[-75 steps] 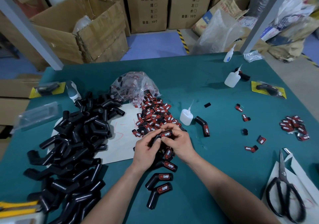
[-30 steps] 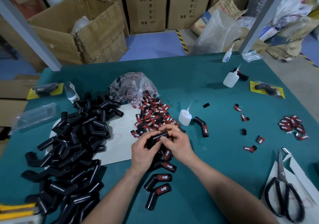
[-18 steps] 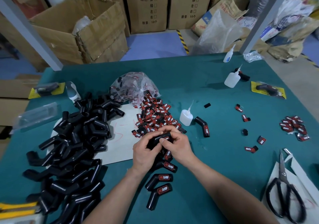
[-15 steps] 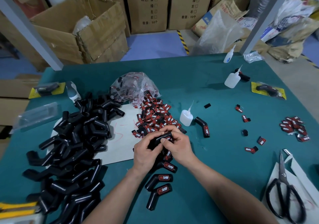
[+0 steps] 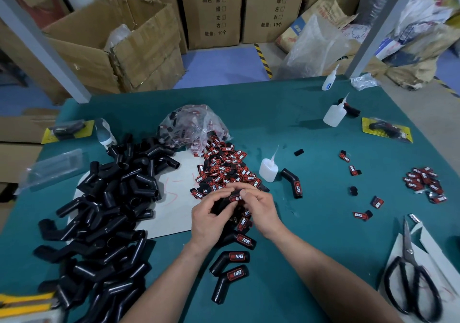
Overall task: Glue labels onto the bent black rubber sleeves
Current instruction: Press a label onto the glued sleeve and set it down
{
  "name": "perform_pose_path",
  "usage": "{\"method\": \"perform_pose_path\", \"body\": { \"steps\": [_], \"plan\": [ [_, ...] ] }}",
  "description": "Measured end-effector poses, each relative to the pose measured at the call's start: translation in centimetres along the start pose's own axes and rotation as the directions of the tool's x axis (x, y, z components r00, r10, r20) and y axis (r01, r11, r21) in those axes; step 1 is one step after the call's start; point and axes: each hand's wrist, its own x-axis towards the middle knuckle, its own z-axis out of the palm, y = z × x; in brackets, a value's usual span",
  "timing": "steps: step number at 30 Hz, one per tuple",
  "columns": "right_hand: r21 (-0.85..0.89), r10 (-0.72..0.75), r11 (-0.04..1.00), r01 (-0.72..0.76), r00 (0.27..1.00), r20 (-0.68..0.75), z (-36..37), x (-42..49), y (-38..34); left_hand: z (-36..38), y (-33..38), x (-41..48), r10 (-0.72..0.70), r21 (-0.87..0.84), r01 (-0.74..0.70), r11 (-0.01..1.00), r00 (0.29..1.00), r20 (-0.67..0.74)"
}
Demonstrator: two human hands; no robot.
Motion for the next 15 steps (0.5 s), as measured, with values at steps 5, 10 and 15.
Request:
{"method": "perform_pose_path", "body": {
  "steps": [5, 10, 15],
  "plan": [
    [0.056, 0.014, 0.998, -0.010, 0.997, -0.072, 0.0, 0.0, -0.2, -0.1, -0.1, 0.2, 0.032, 0.080, -0.031, 0.996, 0.999, -0.016],
    [0.133, 0.015, 0.991, 0.011, 0.982, -0.190, -0.4, 0.4, -1.0, -0.6, -0.1, 0.8, -0.075, 0.024, 0.078, 0.997, 0.993, -0.091],
    [-0.022, -0.209, 0.978, 0.208, 0.966, -0.149, -0.2, 0.0, 0.1, -0.4, 0.0, 0.6, -0.081, 0.005, 0.081, 0.997, 0.994, -0.076]
  ]
}}
